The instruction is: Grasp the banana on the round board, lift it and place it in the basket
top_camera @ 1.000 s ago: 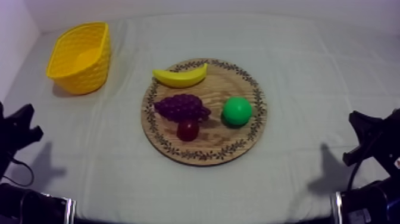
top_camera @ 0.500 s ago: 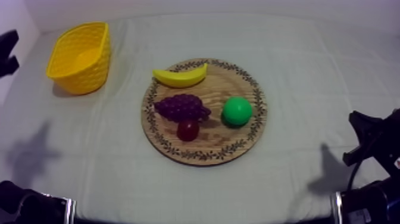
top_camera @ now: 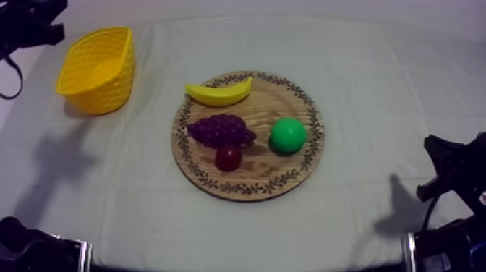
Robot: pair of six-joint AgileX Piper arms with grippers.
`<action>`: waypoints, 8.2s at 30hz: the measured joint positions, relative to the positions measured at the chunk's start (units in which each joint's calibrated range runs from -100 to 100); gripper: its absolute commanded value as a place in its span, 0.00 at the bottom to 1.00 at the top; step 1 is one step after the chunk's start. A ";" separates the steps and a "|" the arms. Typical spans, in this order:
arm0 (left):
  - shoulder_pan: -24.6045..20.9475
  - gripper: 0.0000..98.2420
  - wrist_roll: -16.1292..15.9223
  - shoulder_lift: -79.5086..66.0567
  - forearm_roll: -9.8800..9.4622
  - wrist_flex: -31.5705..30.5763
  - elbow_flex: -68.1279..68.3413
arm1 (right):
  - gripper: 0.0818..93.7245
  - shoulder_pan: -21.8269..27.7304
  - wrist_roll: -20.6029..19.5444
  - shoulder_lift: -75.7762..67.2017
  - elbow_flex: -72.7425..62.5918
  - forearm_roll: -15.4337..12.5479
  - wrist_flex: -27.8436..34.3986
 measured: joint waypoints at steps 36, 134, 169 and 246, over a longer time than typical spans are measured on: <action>11.27 0.00 -11.21 36.42 -0.31 15.57 -18.45 | 0.00 0.00 0.00 0.00 0.00 0.00 0.00; 16.93 0.18 8.20 80.79 -16.89 46.19 -54.33 | 0.00 0.00 0.00 0.00 0.00 0.00 0.02; -5.14 0.13 9.42 53.55 -23.35 54.50 -43.23 | 0.00 0.00 0.00 0.00 0.00 0.00 0.02; -7.48 0.00 13.06 9.32 -10.29 14.69 12.10 | 0.00 0.00 0.00 0.00 0.00 0.00 0.05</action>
